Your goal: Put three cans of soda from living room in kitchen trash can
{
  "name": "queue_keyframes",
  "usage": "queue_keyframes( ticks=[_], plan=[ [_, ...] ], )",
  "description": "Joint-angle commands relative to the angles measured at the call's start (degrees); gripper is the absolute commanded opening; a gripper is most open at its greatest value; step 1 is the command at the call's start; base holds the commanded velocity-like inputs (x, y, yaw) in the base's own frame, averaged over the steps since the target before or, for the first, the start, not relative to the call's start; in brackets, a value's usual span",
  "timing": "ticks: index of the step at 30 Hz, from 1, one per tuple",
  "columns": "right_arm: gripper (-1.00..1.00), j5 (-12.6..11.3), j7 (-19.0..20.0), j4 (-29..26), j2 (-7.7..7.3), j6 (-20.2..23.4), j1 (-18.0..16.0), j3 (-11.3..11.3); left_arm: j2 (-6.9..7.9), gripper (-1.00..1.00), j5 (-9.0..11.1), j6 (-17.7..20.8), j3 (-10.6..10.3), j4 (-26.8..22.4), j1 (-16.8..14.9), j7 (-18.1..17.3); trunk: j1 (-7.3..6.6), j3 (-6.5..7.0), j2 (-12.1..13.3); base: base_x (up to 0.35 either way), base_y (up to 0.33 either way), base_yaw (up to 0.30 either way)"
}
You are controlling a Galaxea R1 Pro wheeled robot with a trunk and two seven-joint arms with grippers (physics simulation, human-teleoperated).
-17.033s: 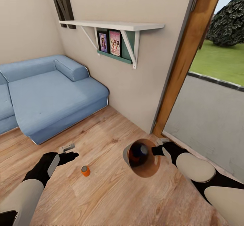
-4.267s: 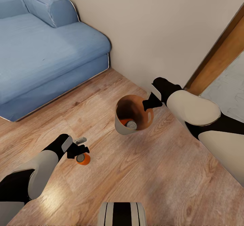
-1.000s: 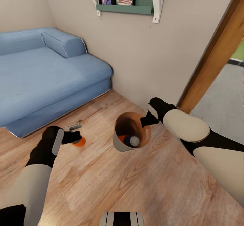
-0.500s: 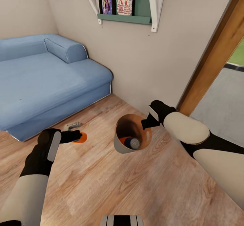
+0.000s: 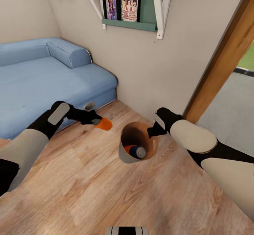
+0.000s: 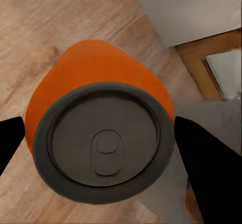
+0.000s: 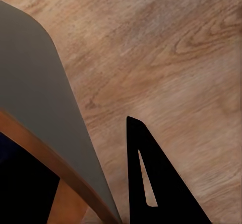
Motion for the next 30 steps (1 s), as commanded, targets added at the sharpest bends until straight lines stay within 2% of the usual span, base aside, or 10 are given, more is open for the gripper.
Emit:
queue_keyframes(
  ticks=[1,2,5,8,9,10,12,14,17,30],
  plan=[
    [-1.0,-1.2,0.3,0.0,-0.01,0.0,0.1,-1.2,1.07,-1.0,1.8,0.0,-0.6,0.3,-1.3,-0.2,-0.23,0.19,0.4,0.0,0.0,0.0],
    [-1.0,-1.1,0.3,0.0,-0.02,-0.1,0.6,-1.1,3.56,-1.0,4.8,0.0,-1.8,0.9,-3.4,-0.6,-0.45,0.37,0.8,0.0,0.0,0.0],
    [-1.0,-0.9,0.5,0.0,-0.05,-1.4,1.2,-1.1,7.13,-1.0,7.4,0.0,-2.8,1.2,-5.6,-4.1,-1.11,0.91,2.0,0.0,0.0,0.0],
    [-1.0,-0.8,0.5,-0.1,-0.05,-1.6,1.3,-1.1,8.03,-1.0,7.9,0.0,-3.9,1.3,-6.9,-8.9,-1.76,1.44,3.2,0.0,0.0,0.0],
    [-1.0,-0.7,0.5,-0.2,-0.08,-1.8,1.3,-1.1,8.31,-1.0,8.7,0.0,-10.3,1.2,-7.6,-15.9,-1.98,1.62,3.6,0.0,0.0,0.0],
    [-1.0,-0.7,0.4,-0.2,-0.09,-1.8,1.4,-1.0,8.35,-1.0,9.7,0.0,-13.2,1.2,-7.9,-19.5,-2.2,1.8,4.0,0.0,0.0,0.0],
    [-1.0,-0.7,0.4,-0.2,-0.1,-1.8,1.4,-1.0,8.36,-1.0,10.8,0.0,-16.0,1.1,-8.5,-22.7,-2.64,2.16,4.8,0.0,0.0,0.0],
    [-1.0,-0.7,0.4,-0.2,-0.1,-1.8,1.4,-1.0,8.37,-1.0,13.6,0.0,-21.3,-0.9,-9.6,-27.0,-3.08,2.52,5.6,0.0,0.0,0.0],
    [-1.0,-0.7,0.3,-0.2,-0.1,-1.8,1.4,-1.0,8.28,-1.0,16.6,0.0,-23.9,-3.7,-10.0,-28.5,-3.74,3.06,6.8,0.0,0.0,0.0],
    [-1.0,-0.7,0.3,-0.4,-0.25,-1.9,1.6,-1.1,7.7,-1.0,18.0,0.0,-27.8,-7.1,-10.1,-29.0,-6.6,5.39,12.0,0.0,0.0,0.0]
  ],
)
